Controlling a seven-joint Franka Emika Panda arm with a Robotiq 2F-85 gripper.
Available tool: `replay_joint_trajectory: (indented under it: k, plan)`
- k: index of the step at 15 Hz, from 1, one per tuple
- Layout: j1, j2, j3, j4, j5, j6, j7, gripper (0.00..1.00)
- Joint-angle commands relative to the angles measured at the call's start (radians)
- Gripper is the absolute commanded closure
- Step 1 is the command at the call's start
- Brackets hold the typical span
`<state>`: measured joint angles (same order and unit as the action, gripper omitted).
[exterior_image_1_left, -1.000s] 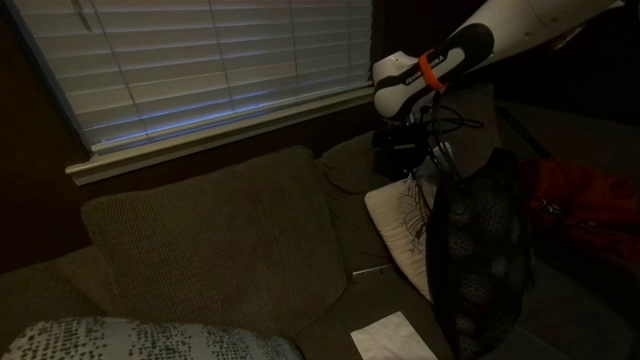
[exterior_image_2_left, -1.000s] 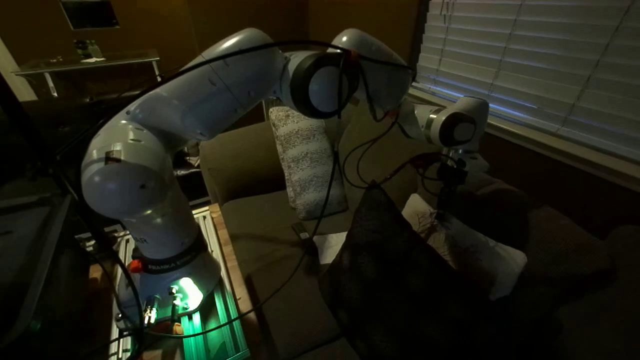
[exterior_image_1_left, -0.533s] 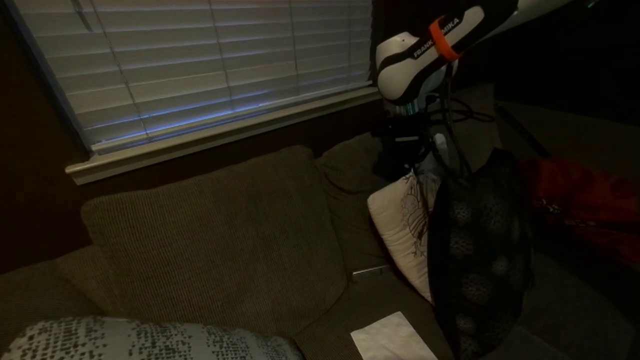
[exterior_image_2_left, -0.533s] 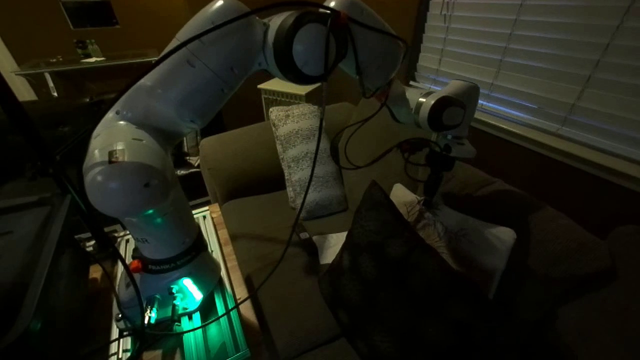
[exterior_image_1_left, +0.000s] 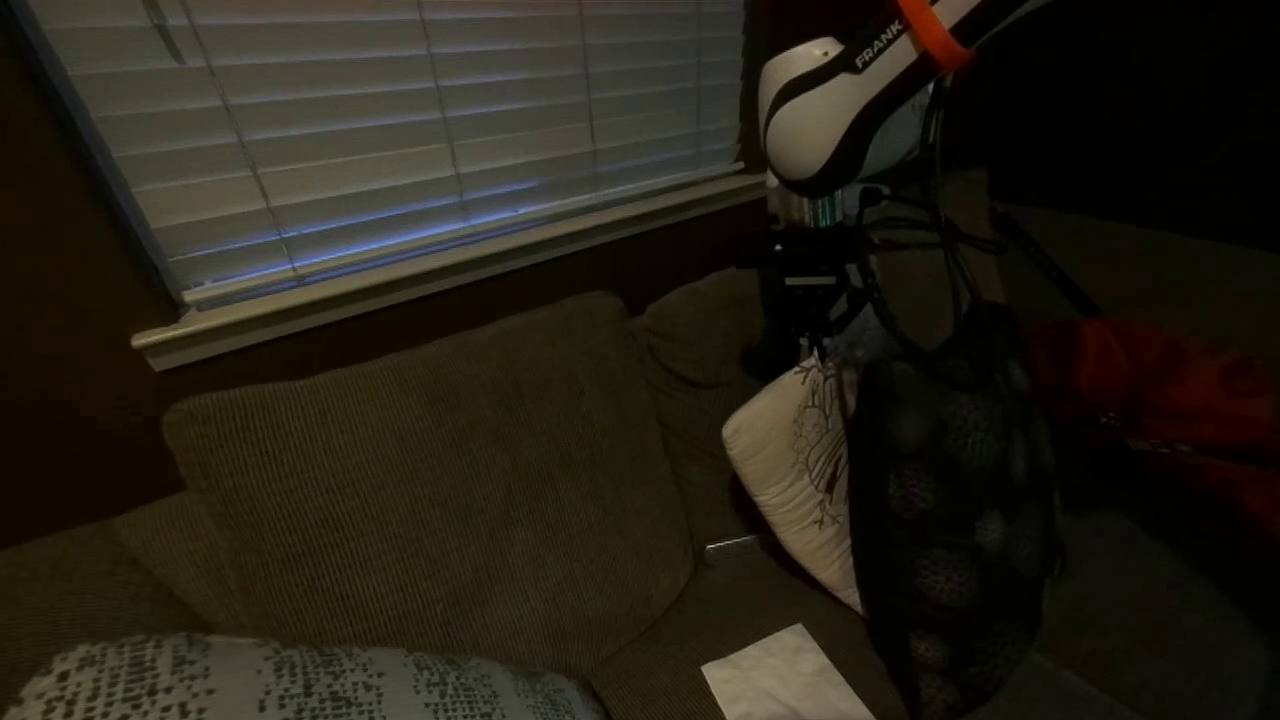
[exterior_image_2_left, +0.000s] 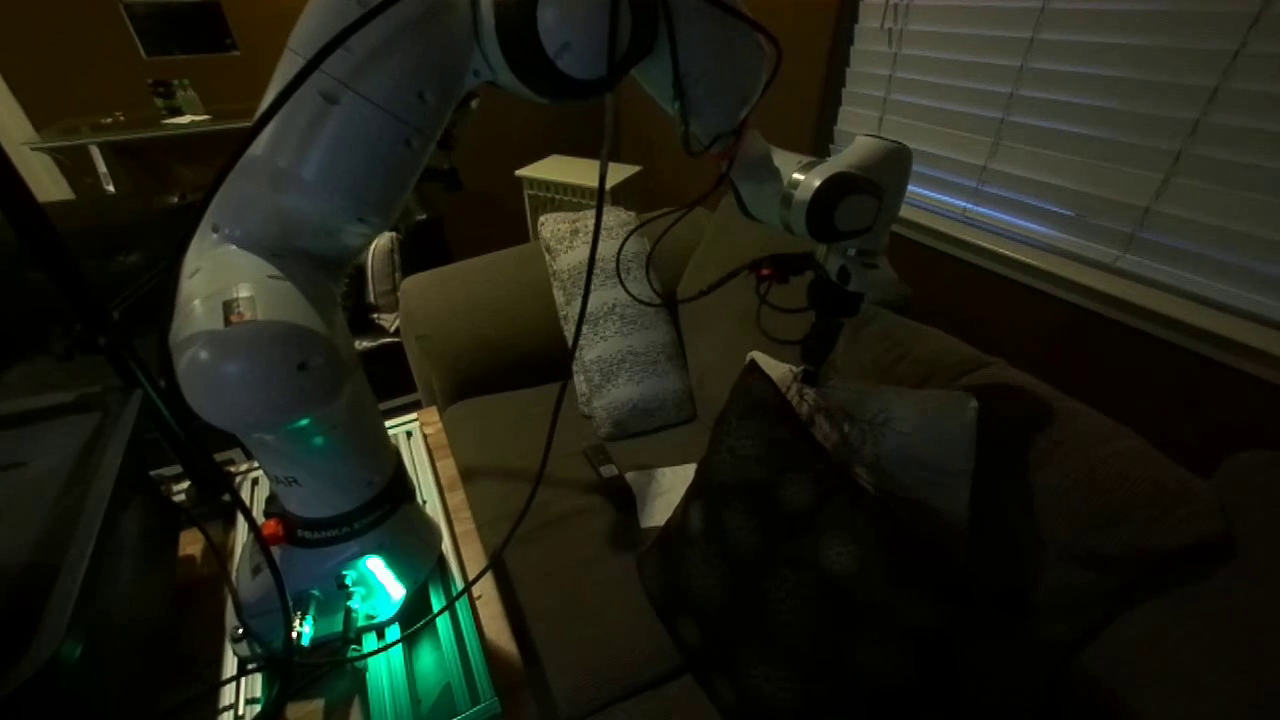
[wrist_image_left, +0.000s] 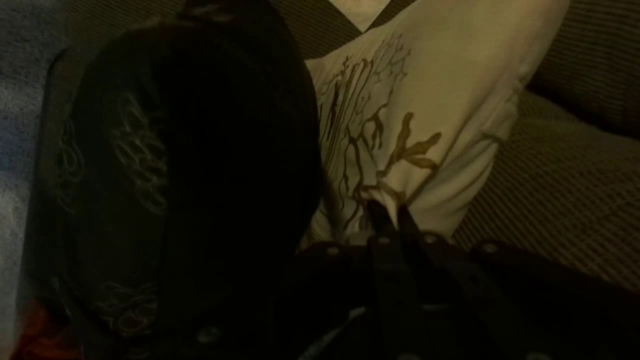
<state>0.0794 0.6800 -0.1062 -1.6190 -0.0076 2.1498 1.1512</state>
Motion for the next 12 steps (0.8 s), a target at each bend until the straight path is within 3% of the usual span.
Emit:
replay_joint_trajectory:
  k: [1, 4, 5, 12]
  plan:
    - [0.025, -0.099, 0.032, -0.127, 0.056, 0.057, 0.022, 0.99]
    - [0.053, -0.116, 0.022, -0.166, 0.019, 0.107, 0.031, 0.99]
    - [0.037, -0.044, 0.018, -0.090, 0.020, 0.078, 0.010, 0.97]
    - [0.044, -0.062, 0.015, -0.119, 0.018, 0.098, 0.011, 0.99]
